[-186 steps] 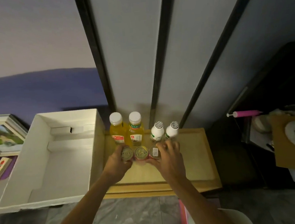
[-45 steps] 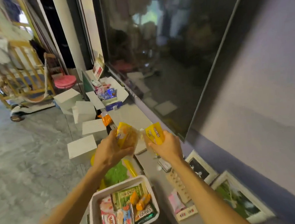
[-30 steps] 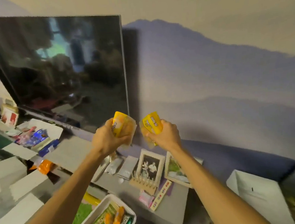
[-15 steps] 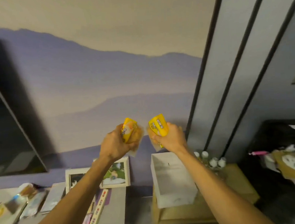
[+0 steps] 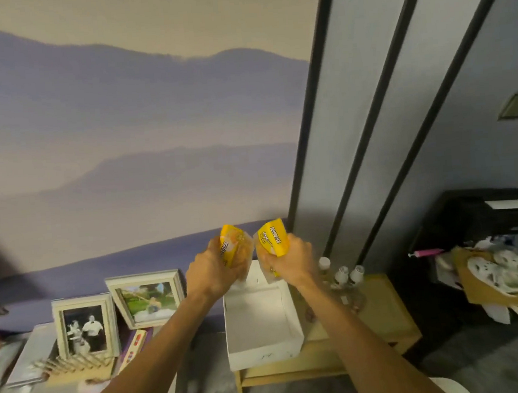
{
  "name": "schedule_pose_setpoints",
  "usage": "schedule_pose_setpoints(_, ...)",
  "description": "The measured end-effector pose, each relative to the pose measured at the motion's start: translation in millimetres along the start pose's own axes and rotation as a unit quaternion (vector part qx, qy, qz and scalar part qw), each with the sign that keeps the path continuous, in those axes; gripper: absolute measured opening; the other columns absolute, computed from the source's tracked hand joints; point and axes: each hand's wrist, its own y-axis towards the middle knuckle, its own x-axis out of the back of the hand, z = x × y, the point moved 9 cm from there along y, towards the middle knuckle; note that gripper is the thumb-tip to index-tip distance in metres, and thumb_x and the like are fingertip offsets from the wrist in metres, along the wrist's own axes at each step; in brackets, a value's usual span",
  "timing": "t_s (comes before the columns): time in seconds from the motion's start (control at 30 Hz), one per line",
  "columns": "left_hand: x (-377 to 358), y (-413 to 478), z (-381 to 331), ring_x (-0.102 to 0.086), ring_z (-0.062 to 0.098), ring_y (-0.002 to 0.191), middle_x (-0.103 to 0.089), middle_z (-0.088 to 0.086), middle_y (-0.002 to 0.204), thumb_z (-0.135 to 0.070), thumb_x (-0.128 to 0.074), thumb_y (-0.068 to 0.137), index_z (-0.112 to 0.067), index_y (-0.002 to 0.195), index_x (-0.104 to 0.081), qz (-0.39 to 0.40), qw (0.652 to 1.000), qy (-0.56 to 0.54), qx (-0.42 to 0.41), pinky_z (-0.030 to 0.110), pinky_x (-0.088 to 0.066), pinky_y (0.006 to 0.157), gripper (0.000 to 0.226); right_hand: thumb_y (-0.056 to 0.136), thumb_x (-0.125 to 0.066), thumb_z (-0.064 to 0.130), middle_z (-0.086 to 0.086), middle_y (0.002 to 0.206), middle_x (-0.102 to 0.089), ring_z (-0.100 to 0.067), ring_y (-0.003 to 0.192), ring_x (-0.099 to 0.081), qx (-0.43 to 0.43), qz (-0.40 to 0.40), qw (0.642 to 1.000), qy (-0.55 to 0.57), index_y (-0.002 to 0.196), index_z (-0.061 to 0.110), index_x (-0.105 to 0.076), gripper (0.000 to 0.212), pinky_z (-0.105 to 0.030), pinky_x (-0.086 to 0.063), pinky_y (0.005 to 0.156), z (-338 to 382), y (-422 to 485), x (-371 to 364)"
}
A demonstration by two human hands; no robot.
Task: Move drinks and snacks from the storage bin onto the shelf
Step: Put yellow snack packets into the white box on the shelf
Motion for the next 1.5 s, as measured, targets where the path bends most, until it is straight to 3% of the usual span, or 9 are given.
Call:
schedule_pose_setpoints(0.33, -133.5, 87.7, 59.4, -0.068, 0.034, 0.114, -0.067, 0.008, 0.132, -0.067, -0.07, 0.087, -0.022, 0.149, -0.04, 0.043, 0.996, -0.002, 0.074, 0.049, -0.056, 0.095, 0.082, 0.086, -0.063, 0.083, 0.0, 0.097, -0.073, -0.022, 0.083, -0.067, -0.093, 0.041, 0.994, -0.03, 0.109, 0.02, -0.067, 0.068, -0.03, -0.047, 0.071, -82.6, 65.6, -111.9)
schedule_pose_setpoints(0.43, -178.8, 97.8, 84.1, -0.068, 0.034, 0.115, -0.066, 0.01, 0.134, -0.061, -0.07, 0.091, -0.02, 0.152, -0.037, 0.047, 0.993, -0.03, 0.107, 0.047, -0.056, 0.097, 0.081, 0.085, -0.057, 0.089, 0.001, 0.092, -0.074, -0.022, 0.082, -0.073, -0.105, 0.052, 0.993, -0.019, 0.108, 0.019, -0.067, 0.074, -0.03, -0.053, 0.07, -113.4, 75.3, -159.7)
schedule_pose_setpoints(0.5, -210.2, 101.5, 99.5, -0.068, 0.035, 0.114, -0.064, 0.012, 0.134, -0.058, -0.07, 0.093, -0.017, 0.154, -0.031, 0.052, 0.991, -0.022, 0.119, 0.047, -0.058, 0.096, 0.083, 0.089, -0.062, 0.08, 0.0, 0.091, -0.076, -0.024, 0.083, -0.075, -0.112, 0.051, 0.992, -0.012, 0.11, 0.018, -0.068, 0.065, -0.034, -0.059, 0.072, -137.5, 76.5, -190.5)
schedule_pose_setpoints(0.7, -299.4, 99.8, 147.5, -0.072, 0.028, 0.093, -0.068, 0.012, 0.125, -0.055, -0.065, 0.095, -0.018, 0.159, -0.018, 0.06, 0.99, 0.018, 0.129, 0.043, -0.062, 0.075, 0.088, 0.093, -0.072, 0.059, -0.001, 0.1, -0.074, -0.026, 0.088, -0.074, -0.126, 0.05, 0.99, -0.032, 0.121, 0.02, -0.065, 0.048, -0.034, -0.06, 0.069, -182.2, 69.6, -240.1)
schedule_pose_setpoints(0.8, -315.4, 99.9, 157.0, -0.072, 0.032, 0.103, -0.061, 0.014, 0.138, -0.058, -0.068, 0.093, -0.015, 0.162, -0.019, 0.05, 0.989, 0.05, 0.132, 0.044, -0.061, 0.077, 0.095, 0.089, -0.069, 0.061, 0.004, 0.106, -0.07, -0.02, 0.091, -0.072, -0.093, 0.039, 0.995, -0.017, 0.131, 0.028, -0.057, 0.055, -0.039, -0.064, 0.072, -194.0, 72.8, -258.2)
schedule_pose_setpoints(1.03, -323.8, 102.0, 163.4, -0.067, 0.039, 0.116, -0.055, 0.018, 0.146, -0.073, -0.065, 0.087, -0.012, 0.163, -0.021, 0.041, 0.989, 0.069, 0.123, 0.049, -0.059, 0.085, 0.107, 0.086, -0.084, 0.046, -0.005, 0.118, -0.07, -0.025, 0.104, -0.072, -0.09, 0.075, 0.993, -0.029, 0.142, 0.018, -0.055, 0.069, -0.04, -0.065, 0.082, -190.0, 78.6, -263.5)
schedule_pose_setpoints(1.2, -285.6, 106.6, 143.6, -0.031, 0.037, 0.155, -0.017, 0.01, 0.173, -0.084, -0.054, 0.084, -0.02, 0.167, -0.008, 0.039, 0.994, 0.036, 0.091, 0.057, -0.046, 0.111, 0.115, 0.087, -0.079, 0.051, -0.006, 0.142, -0.064, -0.028, 0.121, -0.067, -0.072, 0.09, 0.992, -0.057, 0.156, 0.016, -0.043, 0.086, -0.031, -0.052, 0.086, -162.7, 77.0, -224.4)
schedule_pose_setpoints(1.33, -219.0, 118.7, 112.4, -0.013, 0.027, 0.161, -0.006, -0.001, 0.176, -0.083, -0.045, 0.089, -0.03, 0.168, -0.007, 0.028, 0.999, 0.015, 0.021, 0.054, -0.025, 0.125, 0.102, 0.092, -0.07, 0.062, -0.01, 0.165, -0.044, -0.03, 0.147, -0.05, -0.03, 0.092, 0.994, -0.05, 0.166, 0.017, -0.029, 0.097, -0.04, -0.047, 0.111, -120.2, 81.1, -172.3)
schedule_pose_setpoints(1.5, -109.5, 138.2, 62.1, -0.019, 0.024, 0.16, -0.012, -0.004, 0.175, -0.083, -0.048, 0.086, -0.032, 0.167, -0.013, 0.022, 0.998, 0.006, -0.059, 0.052, -0.031, 0.125, 0.102, 0.093, -0.066, 0.069, -0.002, 0.178, -0.017, -0.026, 0.162, -0.023, 0.029, 0.096, 0.993, -0.058, 0.171, 0.022, -0.013, 0.105, -0.041, -0.032, 0.125, -49.9, 97.9, -83.5)
